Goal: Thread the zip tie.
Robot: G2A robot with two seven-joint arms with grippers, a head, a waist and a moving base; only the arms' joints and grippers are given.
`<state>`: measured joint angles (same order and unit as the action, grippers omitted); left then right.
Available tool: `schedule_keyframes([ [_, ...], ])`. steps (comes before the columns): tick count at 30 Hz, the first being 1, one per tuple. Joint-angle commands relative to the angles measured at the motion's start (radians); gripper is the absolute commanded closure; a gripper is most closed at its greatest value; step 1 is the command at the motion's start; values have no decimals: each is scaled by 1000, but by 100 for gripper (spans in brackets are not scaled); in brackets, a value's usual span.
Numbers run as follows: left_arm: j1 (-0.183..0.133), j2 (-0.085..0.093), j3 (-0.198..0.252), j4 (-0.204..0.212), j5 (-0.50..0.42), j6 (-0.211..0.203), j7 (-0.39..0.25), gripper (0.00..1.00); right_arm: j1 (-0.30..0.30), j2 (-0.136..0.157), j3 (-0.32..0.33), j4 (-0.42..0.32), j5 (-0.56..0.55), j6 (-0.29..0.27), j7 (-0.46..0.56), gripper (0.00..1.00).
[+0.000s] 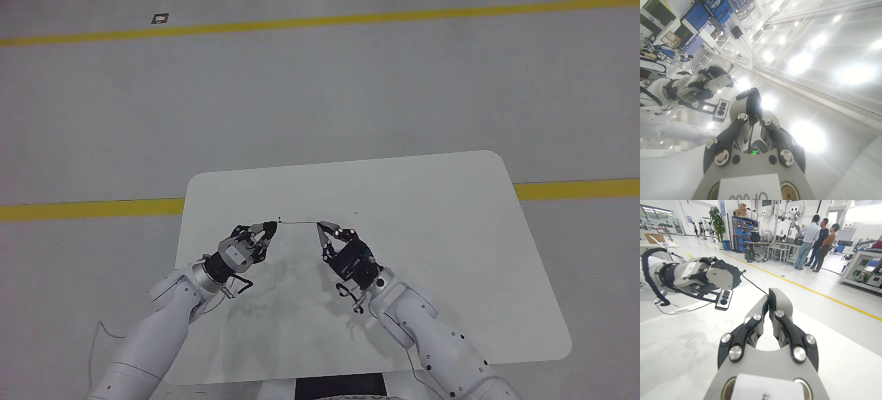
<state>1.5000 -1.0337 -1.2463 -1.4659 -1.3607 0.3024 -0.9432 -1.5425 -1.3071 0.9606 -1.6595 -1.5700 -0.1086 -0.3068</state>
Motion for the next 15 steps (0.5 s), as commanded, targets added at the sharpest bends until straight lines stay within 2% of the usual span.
schedule_keyframes([
  [1,0,0,0,0,0,0,0,100,-2,3,1,-3,0,-2,1,100],
  [15,0,0,0,0,0,0,0,100,-27,15,15,-26,0,1,5,100],
])
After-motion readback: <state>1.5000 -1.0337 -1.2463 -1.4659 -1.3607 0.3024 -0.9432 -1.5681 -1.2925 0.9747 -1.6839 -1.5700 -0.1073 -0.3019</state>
